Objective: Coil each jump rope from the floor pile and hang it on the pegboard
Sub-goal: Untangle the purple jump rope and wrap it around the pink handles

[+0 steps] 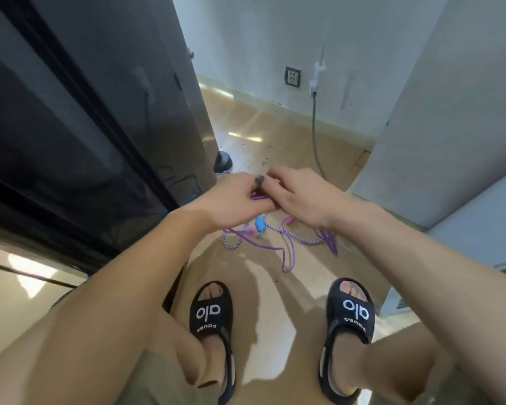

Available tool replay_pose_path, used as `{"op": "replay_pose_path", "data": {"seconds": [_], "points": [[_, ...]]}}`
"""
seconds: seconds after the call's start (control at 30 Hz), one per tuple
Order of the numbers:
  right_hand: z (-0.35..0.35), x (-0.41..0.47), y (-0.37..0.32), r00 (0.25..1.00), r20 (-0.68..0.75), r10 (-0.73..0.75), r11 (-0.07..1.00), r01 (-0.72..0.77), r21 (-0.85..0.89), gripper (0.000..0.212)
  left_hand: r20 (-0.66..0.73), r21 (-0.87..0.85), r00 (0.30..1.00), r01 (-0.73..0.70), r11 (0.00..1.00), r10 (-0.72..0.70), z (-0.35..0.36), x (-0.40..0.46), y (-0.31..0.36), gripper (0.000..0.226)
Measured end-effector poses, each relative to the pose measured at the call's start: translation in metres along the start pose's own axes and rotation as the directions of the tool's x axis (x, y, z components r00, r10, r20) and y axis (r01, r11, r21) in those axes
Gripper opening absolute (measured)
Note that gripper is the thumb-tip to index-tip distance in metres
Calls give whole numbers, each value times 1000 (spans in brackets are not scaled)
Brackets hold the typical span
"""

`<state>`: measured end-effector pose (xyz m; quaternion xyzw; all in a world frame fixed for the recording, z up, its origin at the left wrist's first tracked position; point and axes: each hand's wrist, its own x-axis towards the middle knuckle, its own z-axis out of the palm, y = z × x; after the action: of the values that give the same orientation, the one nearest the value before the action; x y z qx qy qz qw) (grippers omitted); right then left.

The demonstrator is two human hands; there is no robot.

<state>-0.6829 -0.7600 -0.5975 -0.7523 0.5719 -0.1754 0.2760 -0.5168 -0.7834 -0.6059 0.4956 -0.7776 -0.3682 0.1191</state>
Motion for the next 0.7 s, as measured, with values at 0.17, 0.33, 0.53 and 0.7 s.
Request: {"op": "replay_pose_path", "data": {"seconds": [0.17, 0.33, 0.53, 0.7], "points": [[-39, 22, 16, 994, -103, -35, 986, 17, -167, 38, -38, 6, 996, 79, 997, -79, -18, 5, -34, 45], [-61, 27, 64, 930, -236, 281, 903, -339, -263, 30, -25, -18, 996, 80, 997, -80, -19, 11, -40, 49], [-19, 23, 14, 998, -45, 49, 998, -50, -27, 37, -71, 48, 997, -38, 998, 41, -9, 14, -14, 38], [-3, 23, 0, 997, -53, 49, 995, -44, 89, 39, -44, 40, 997, -54, 998, 56, -11, 6, -8, 26]]}}
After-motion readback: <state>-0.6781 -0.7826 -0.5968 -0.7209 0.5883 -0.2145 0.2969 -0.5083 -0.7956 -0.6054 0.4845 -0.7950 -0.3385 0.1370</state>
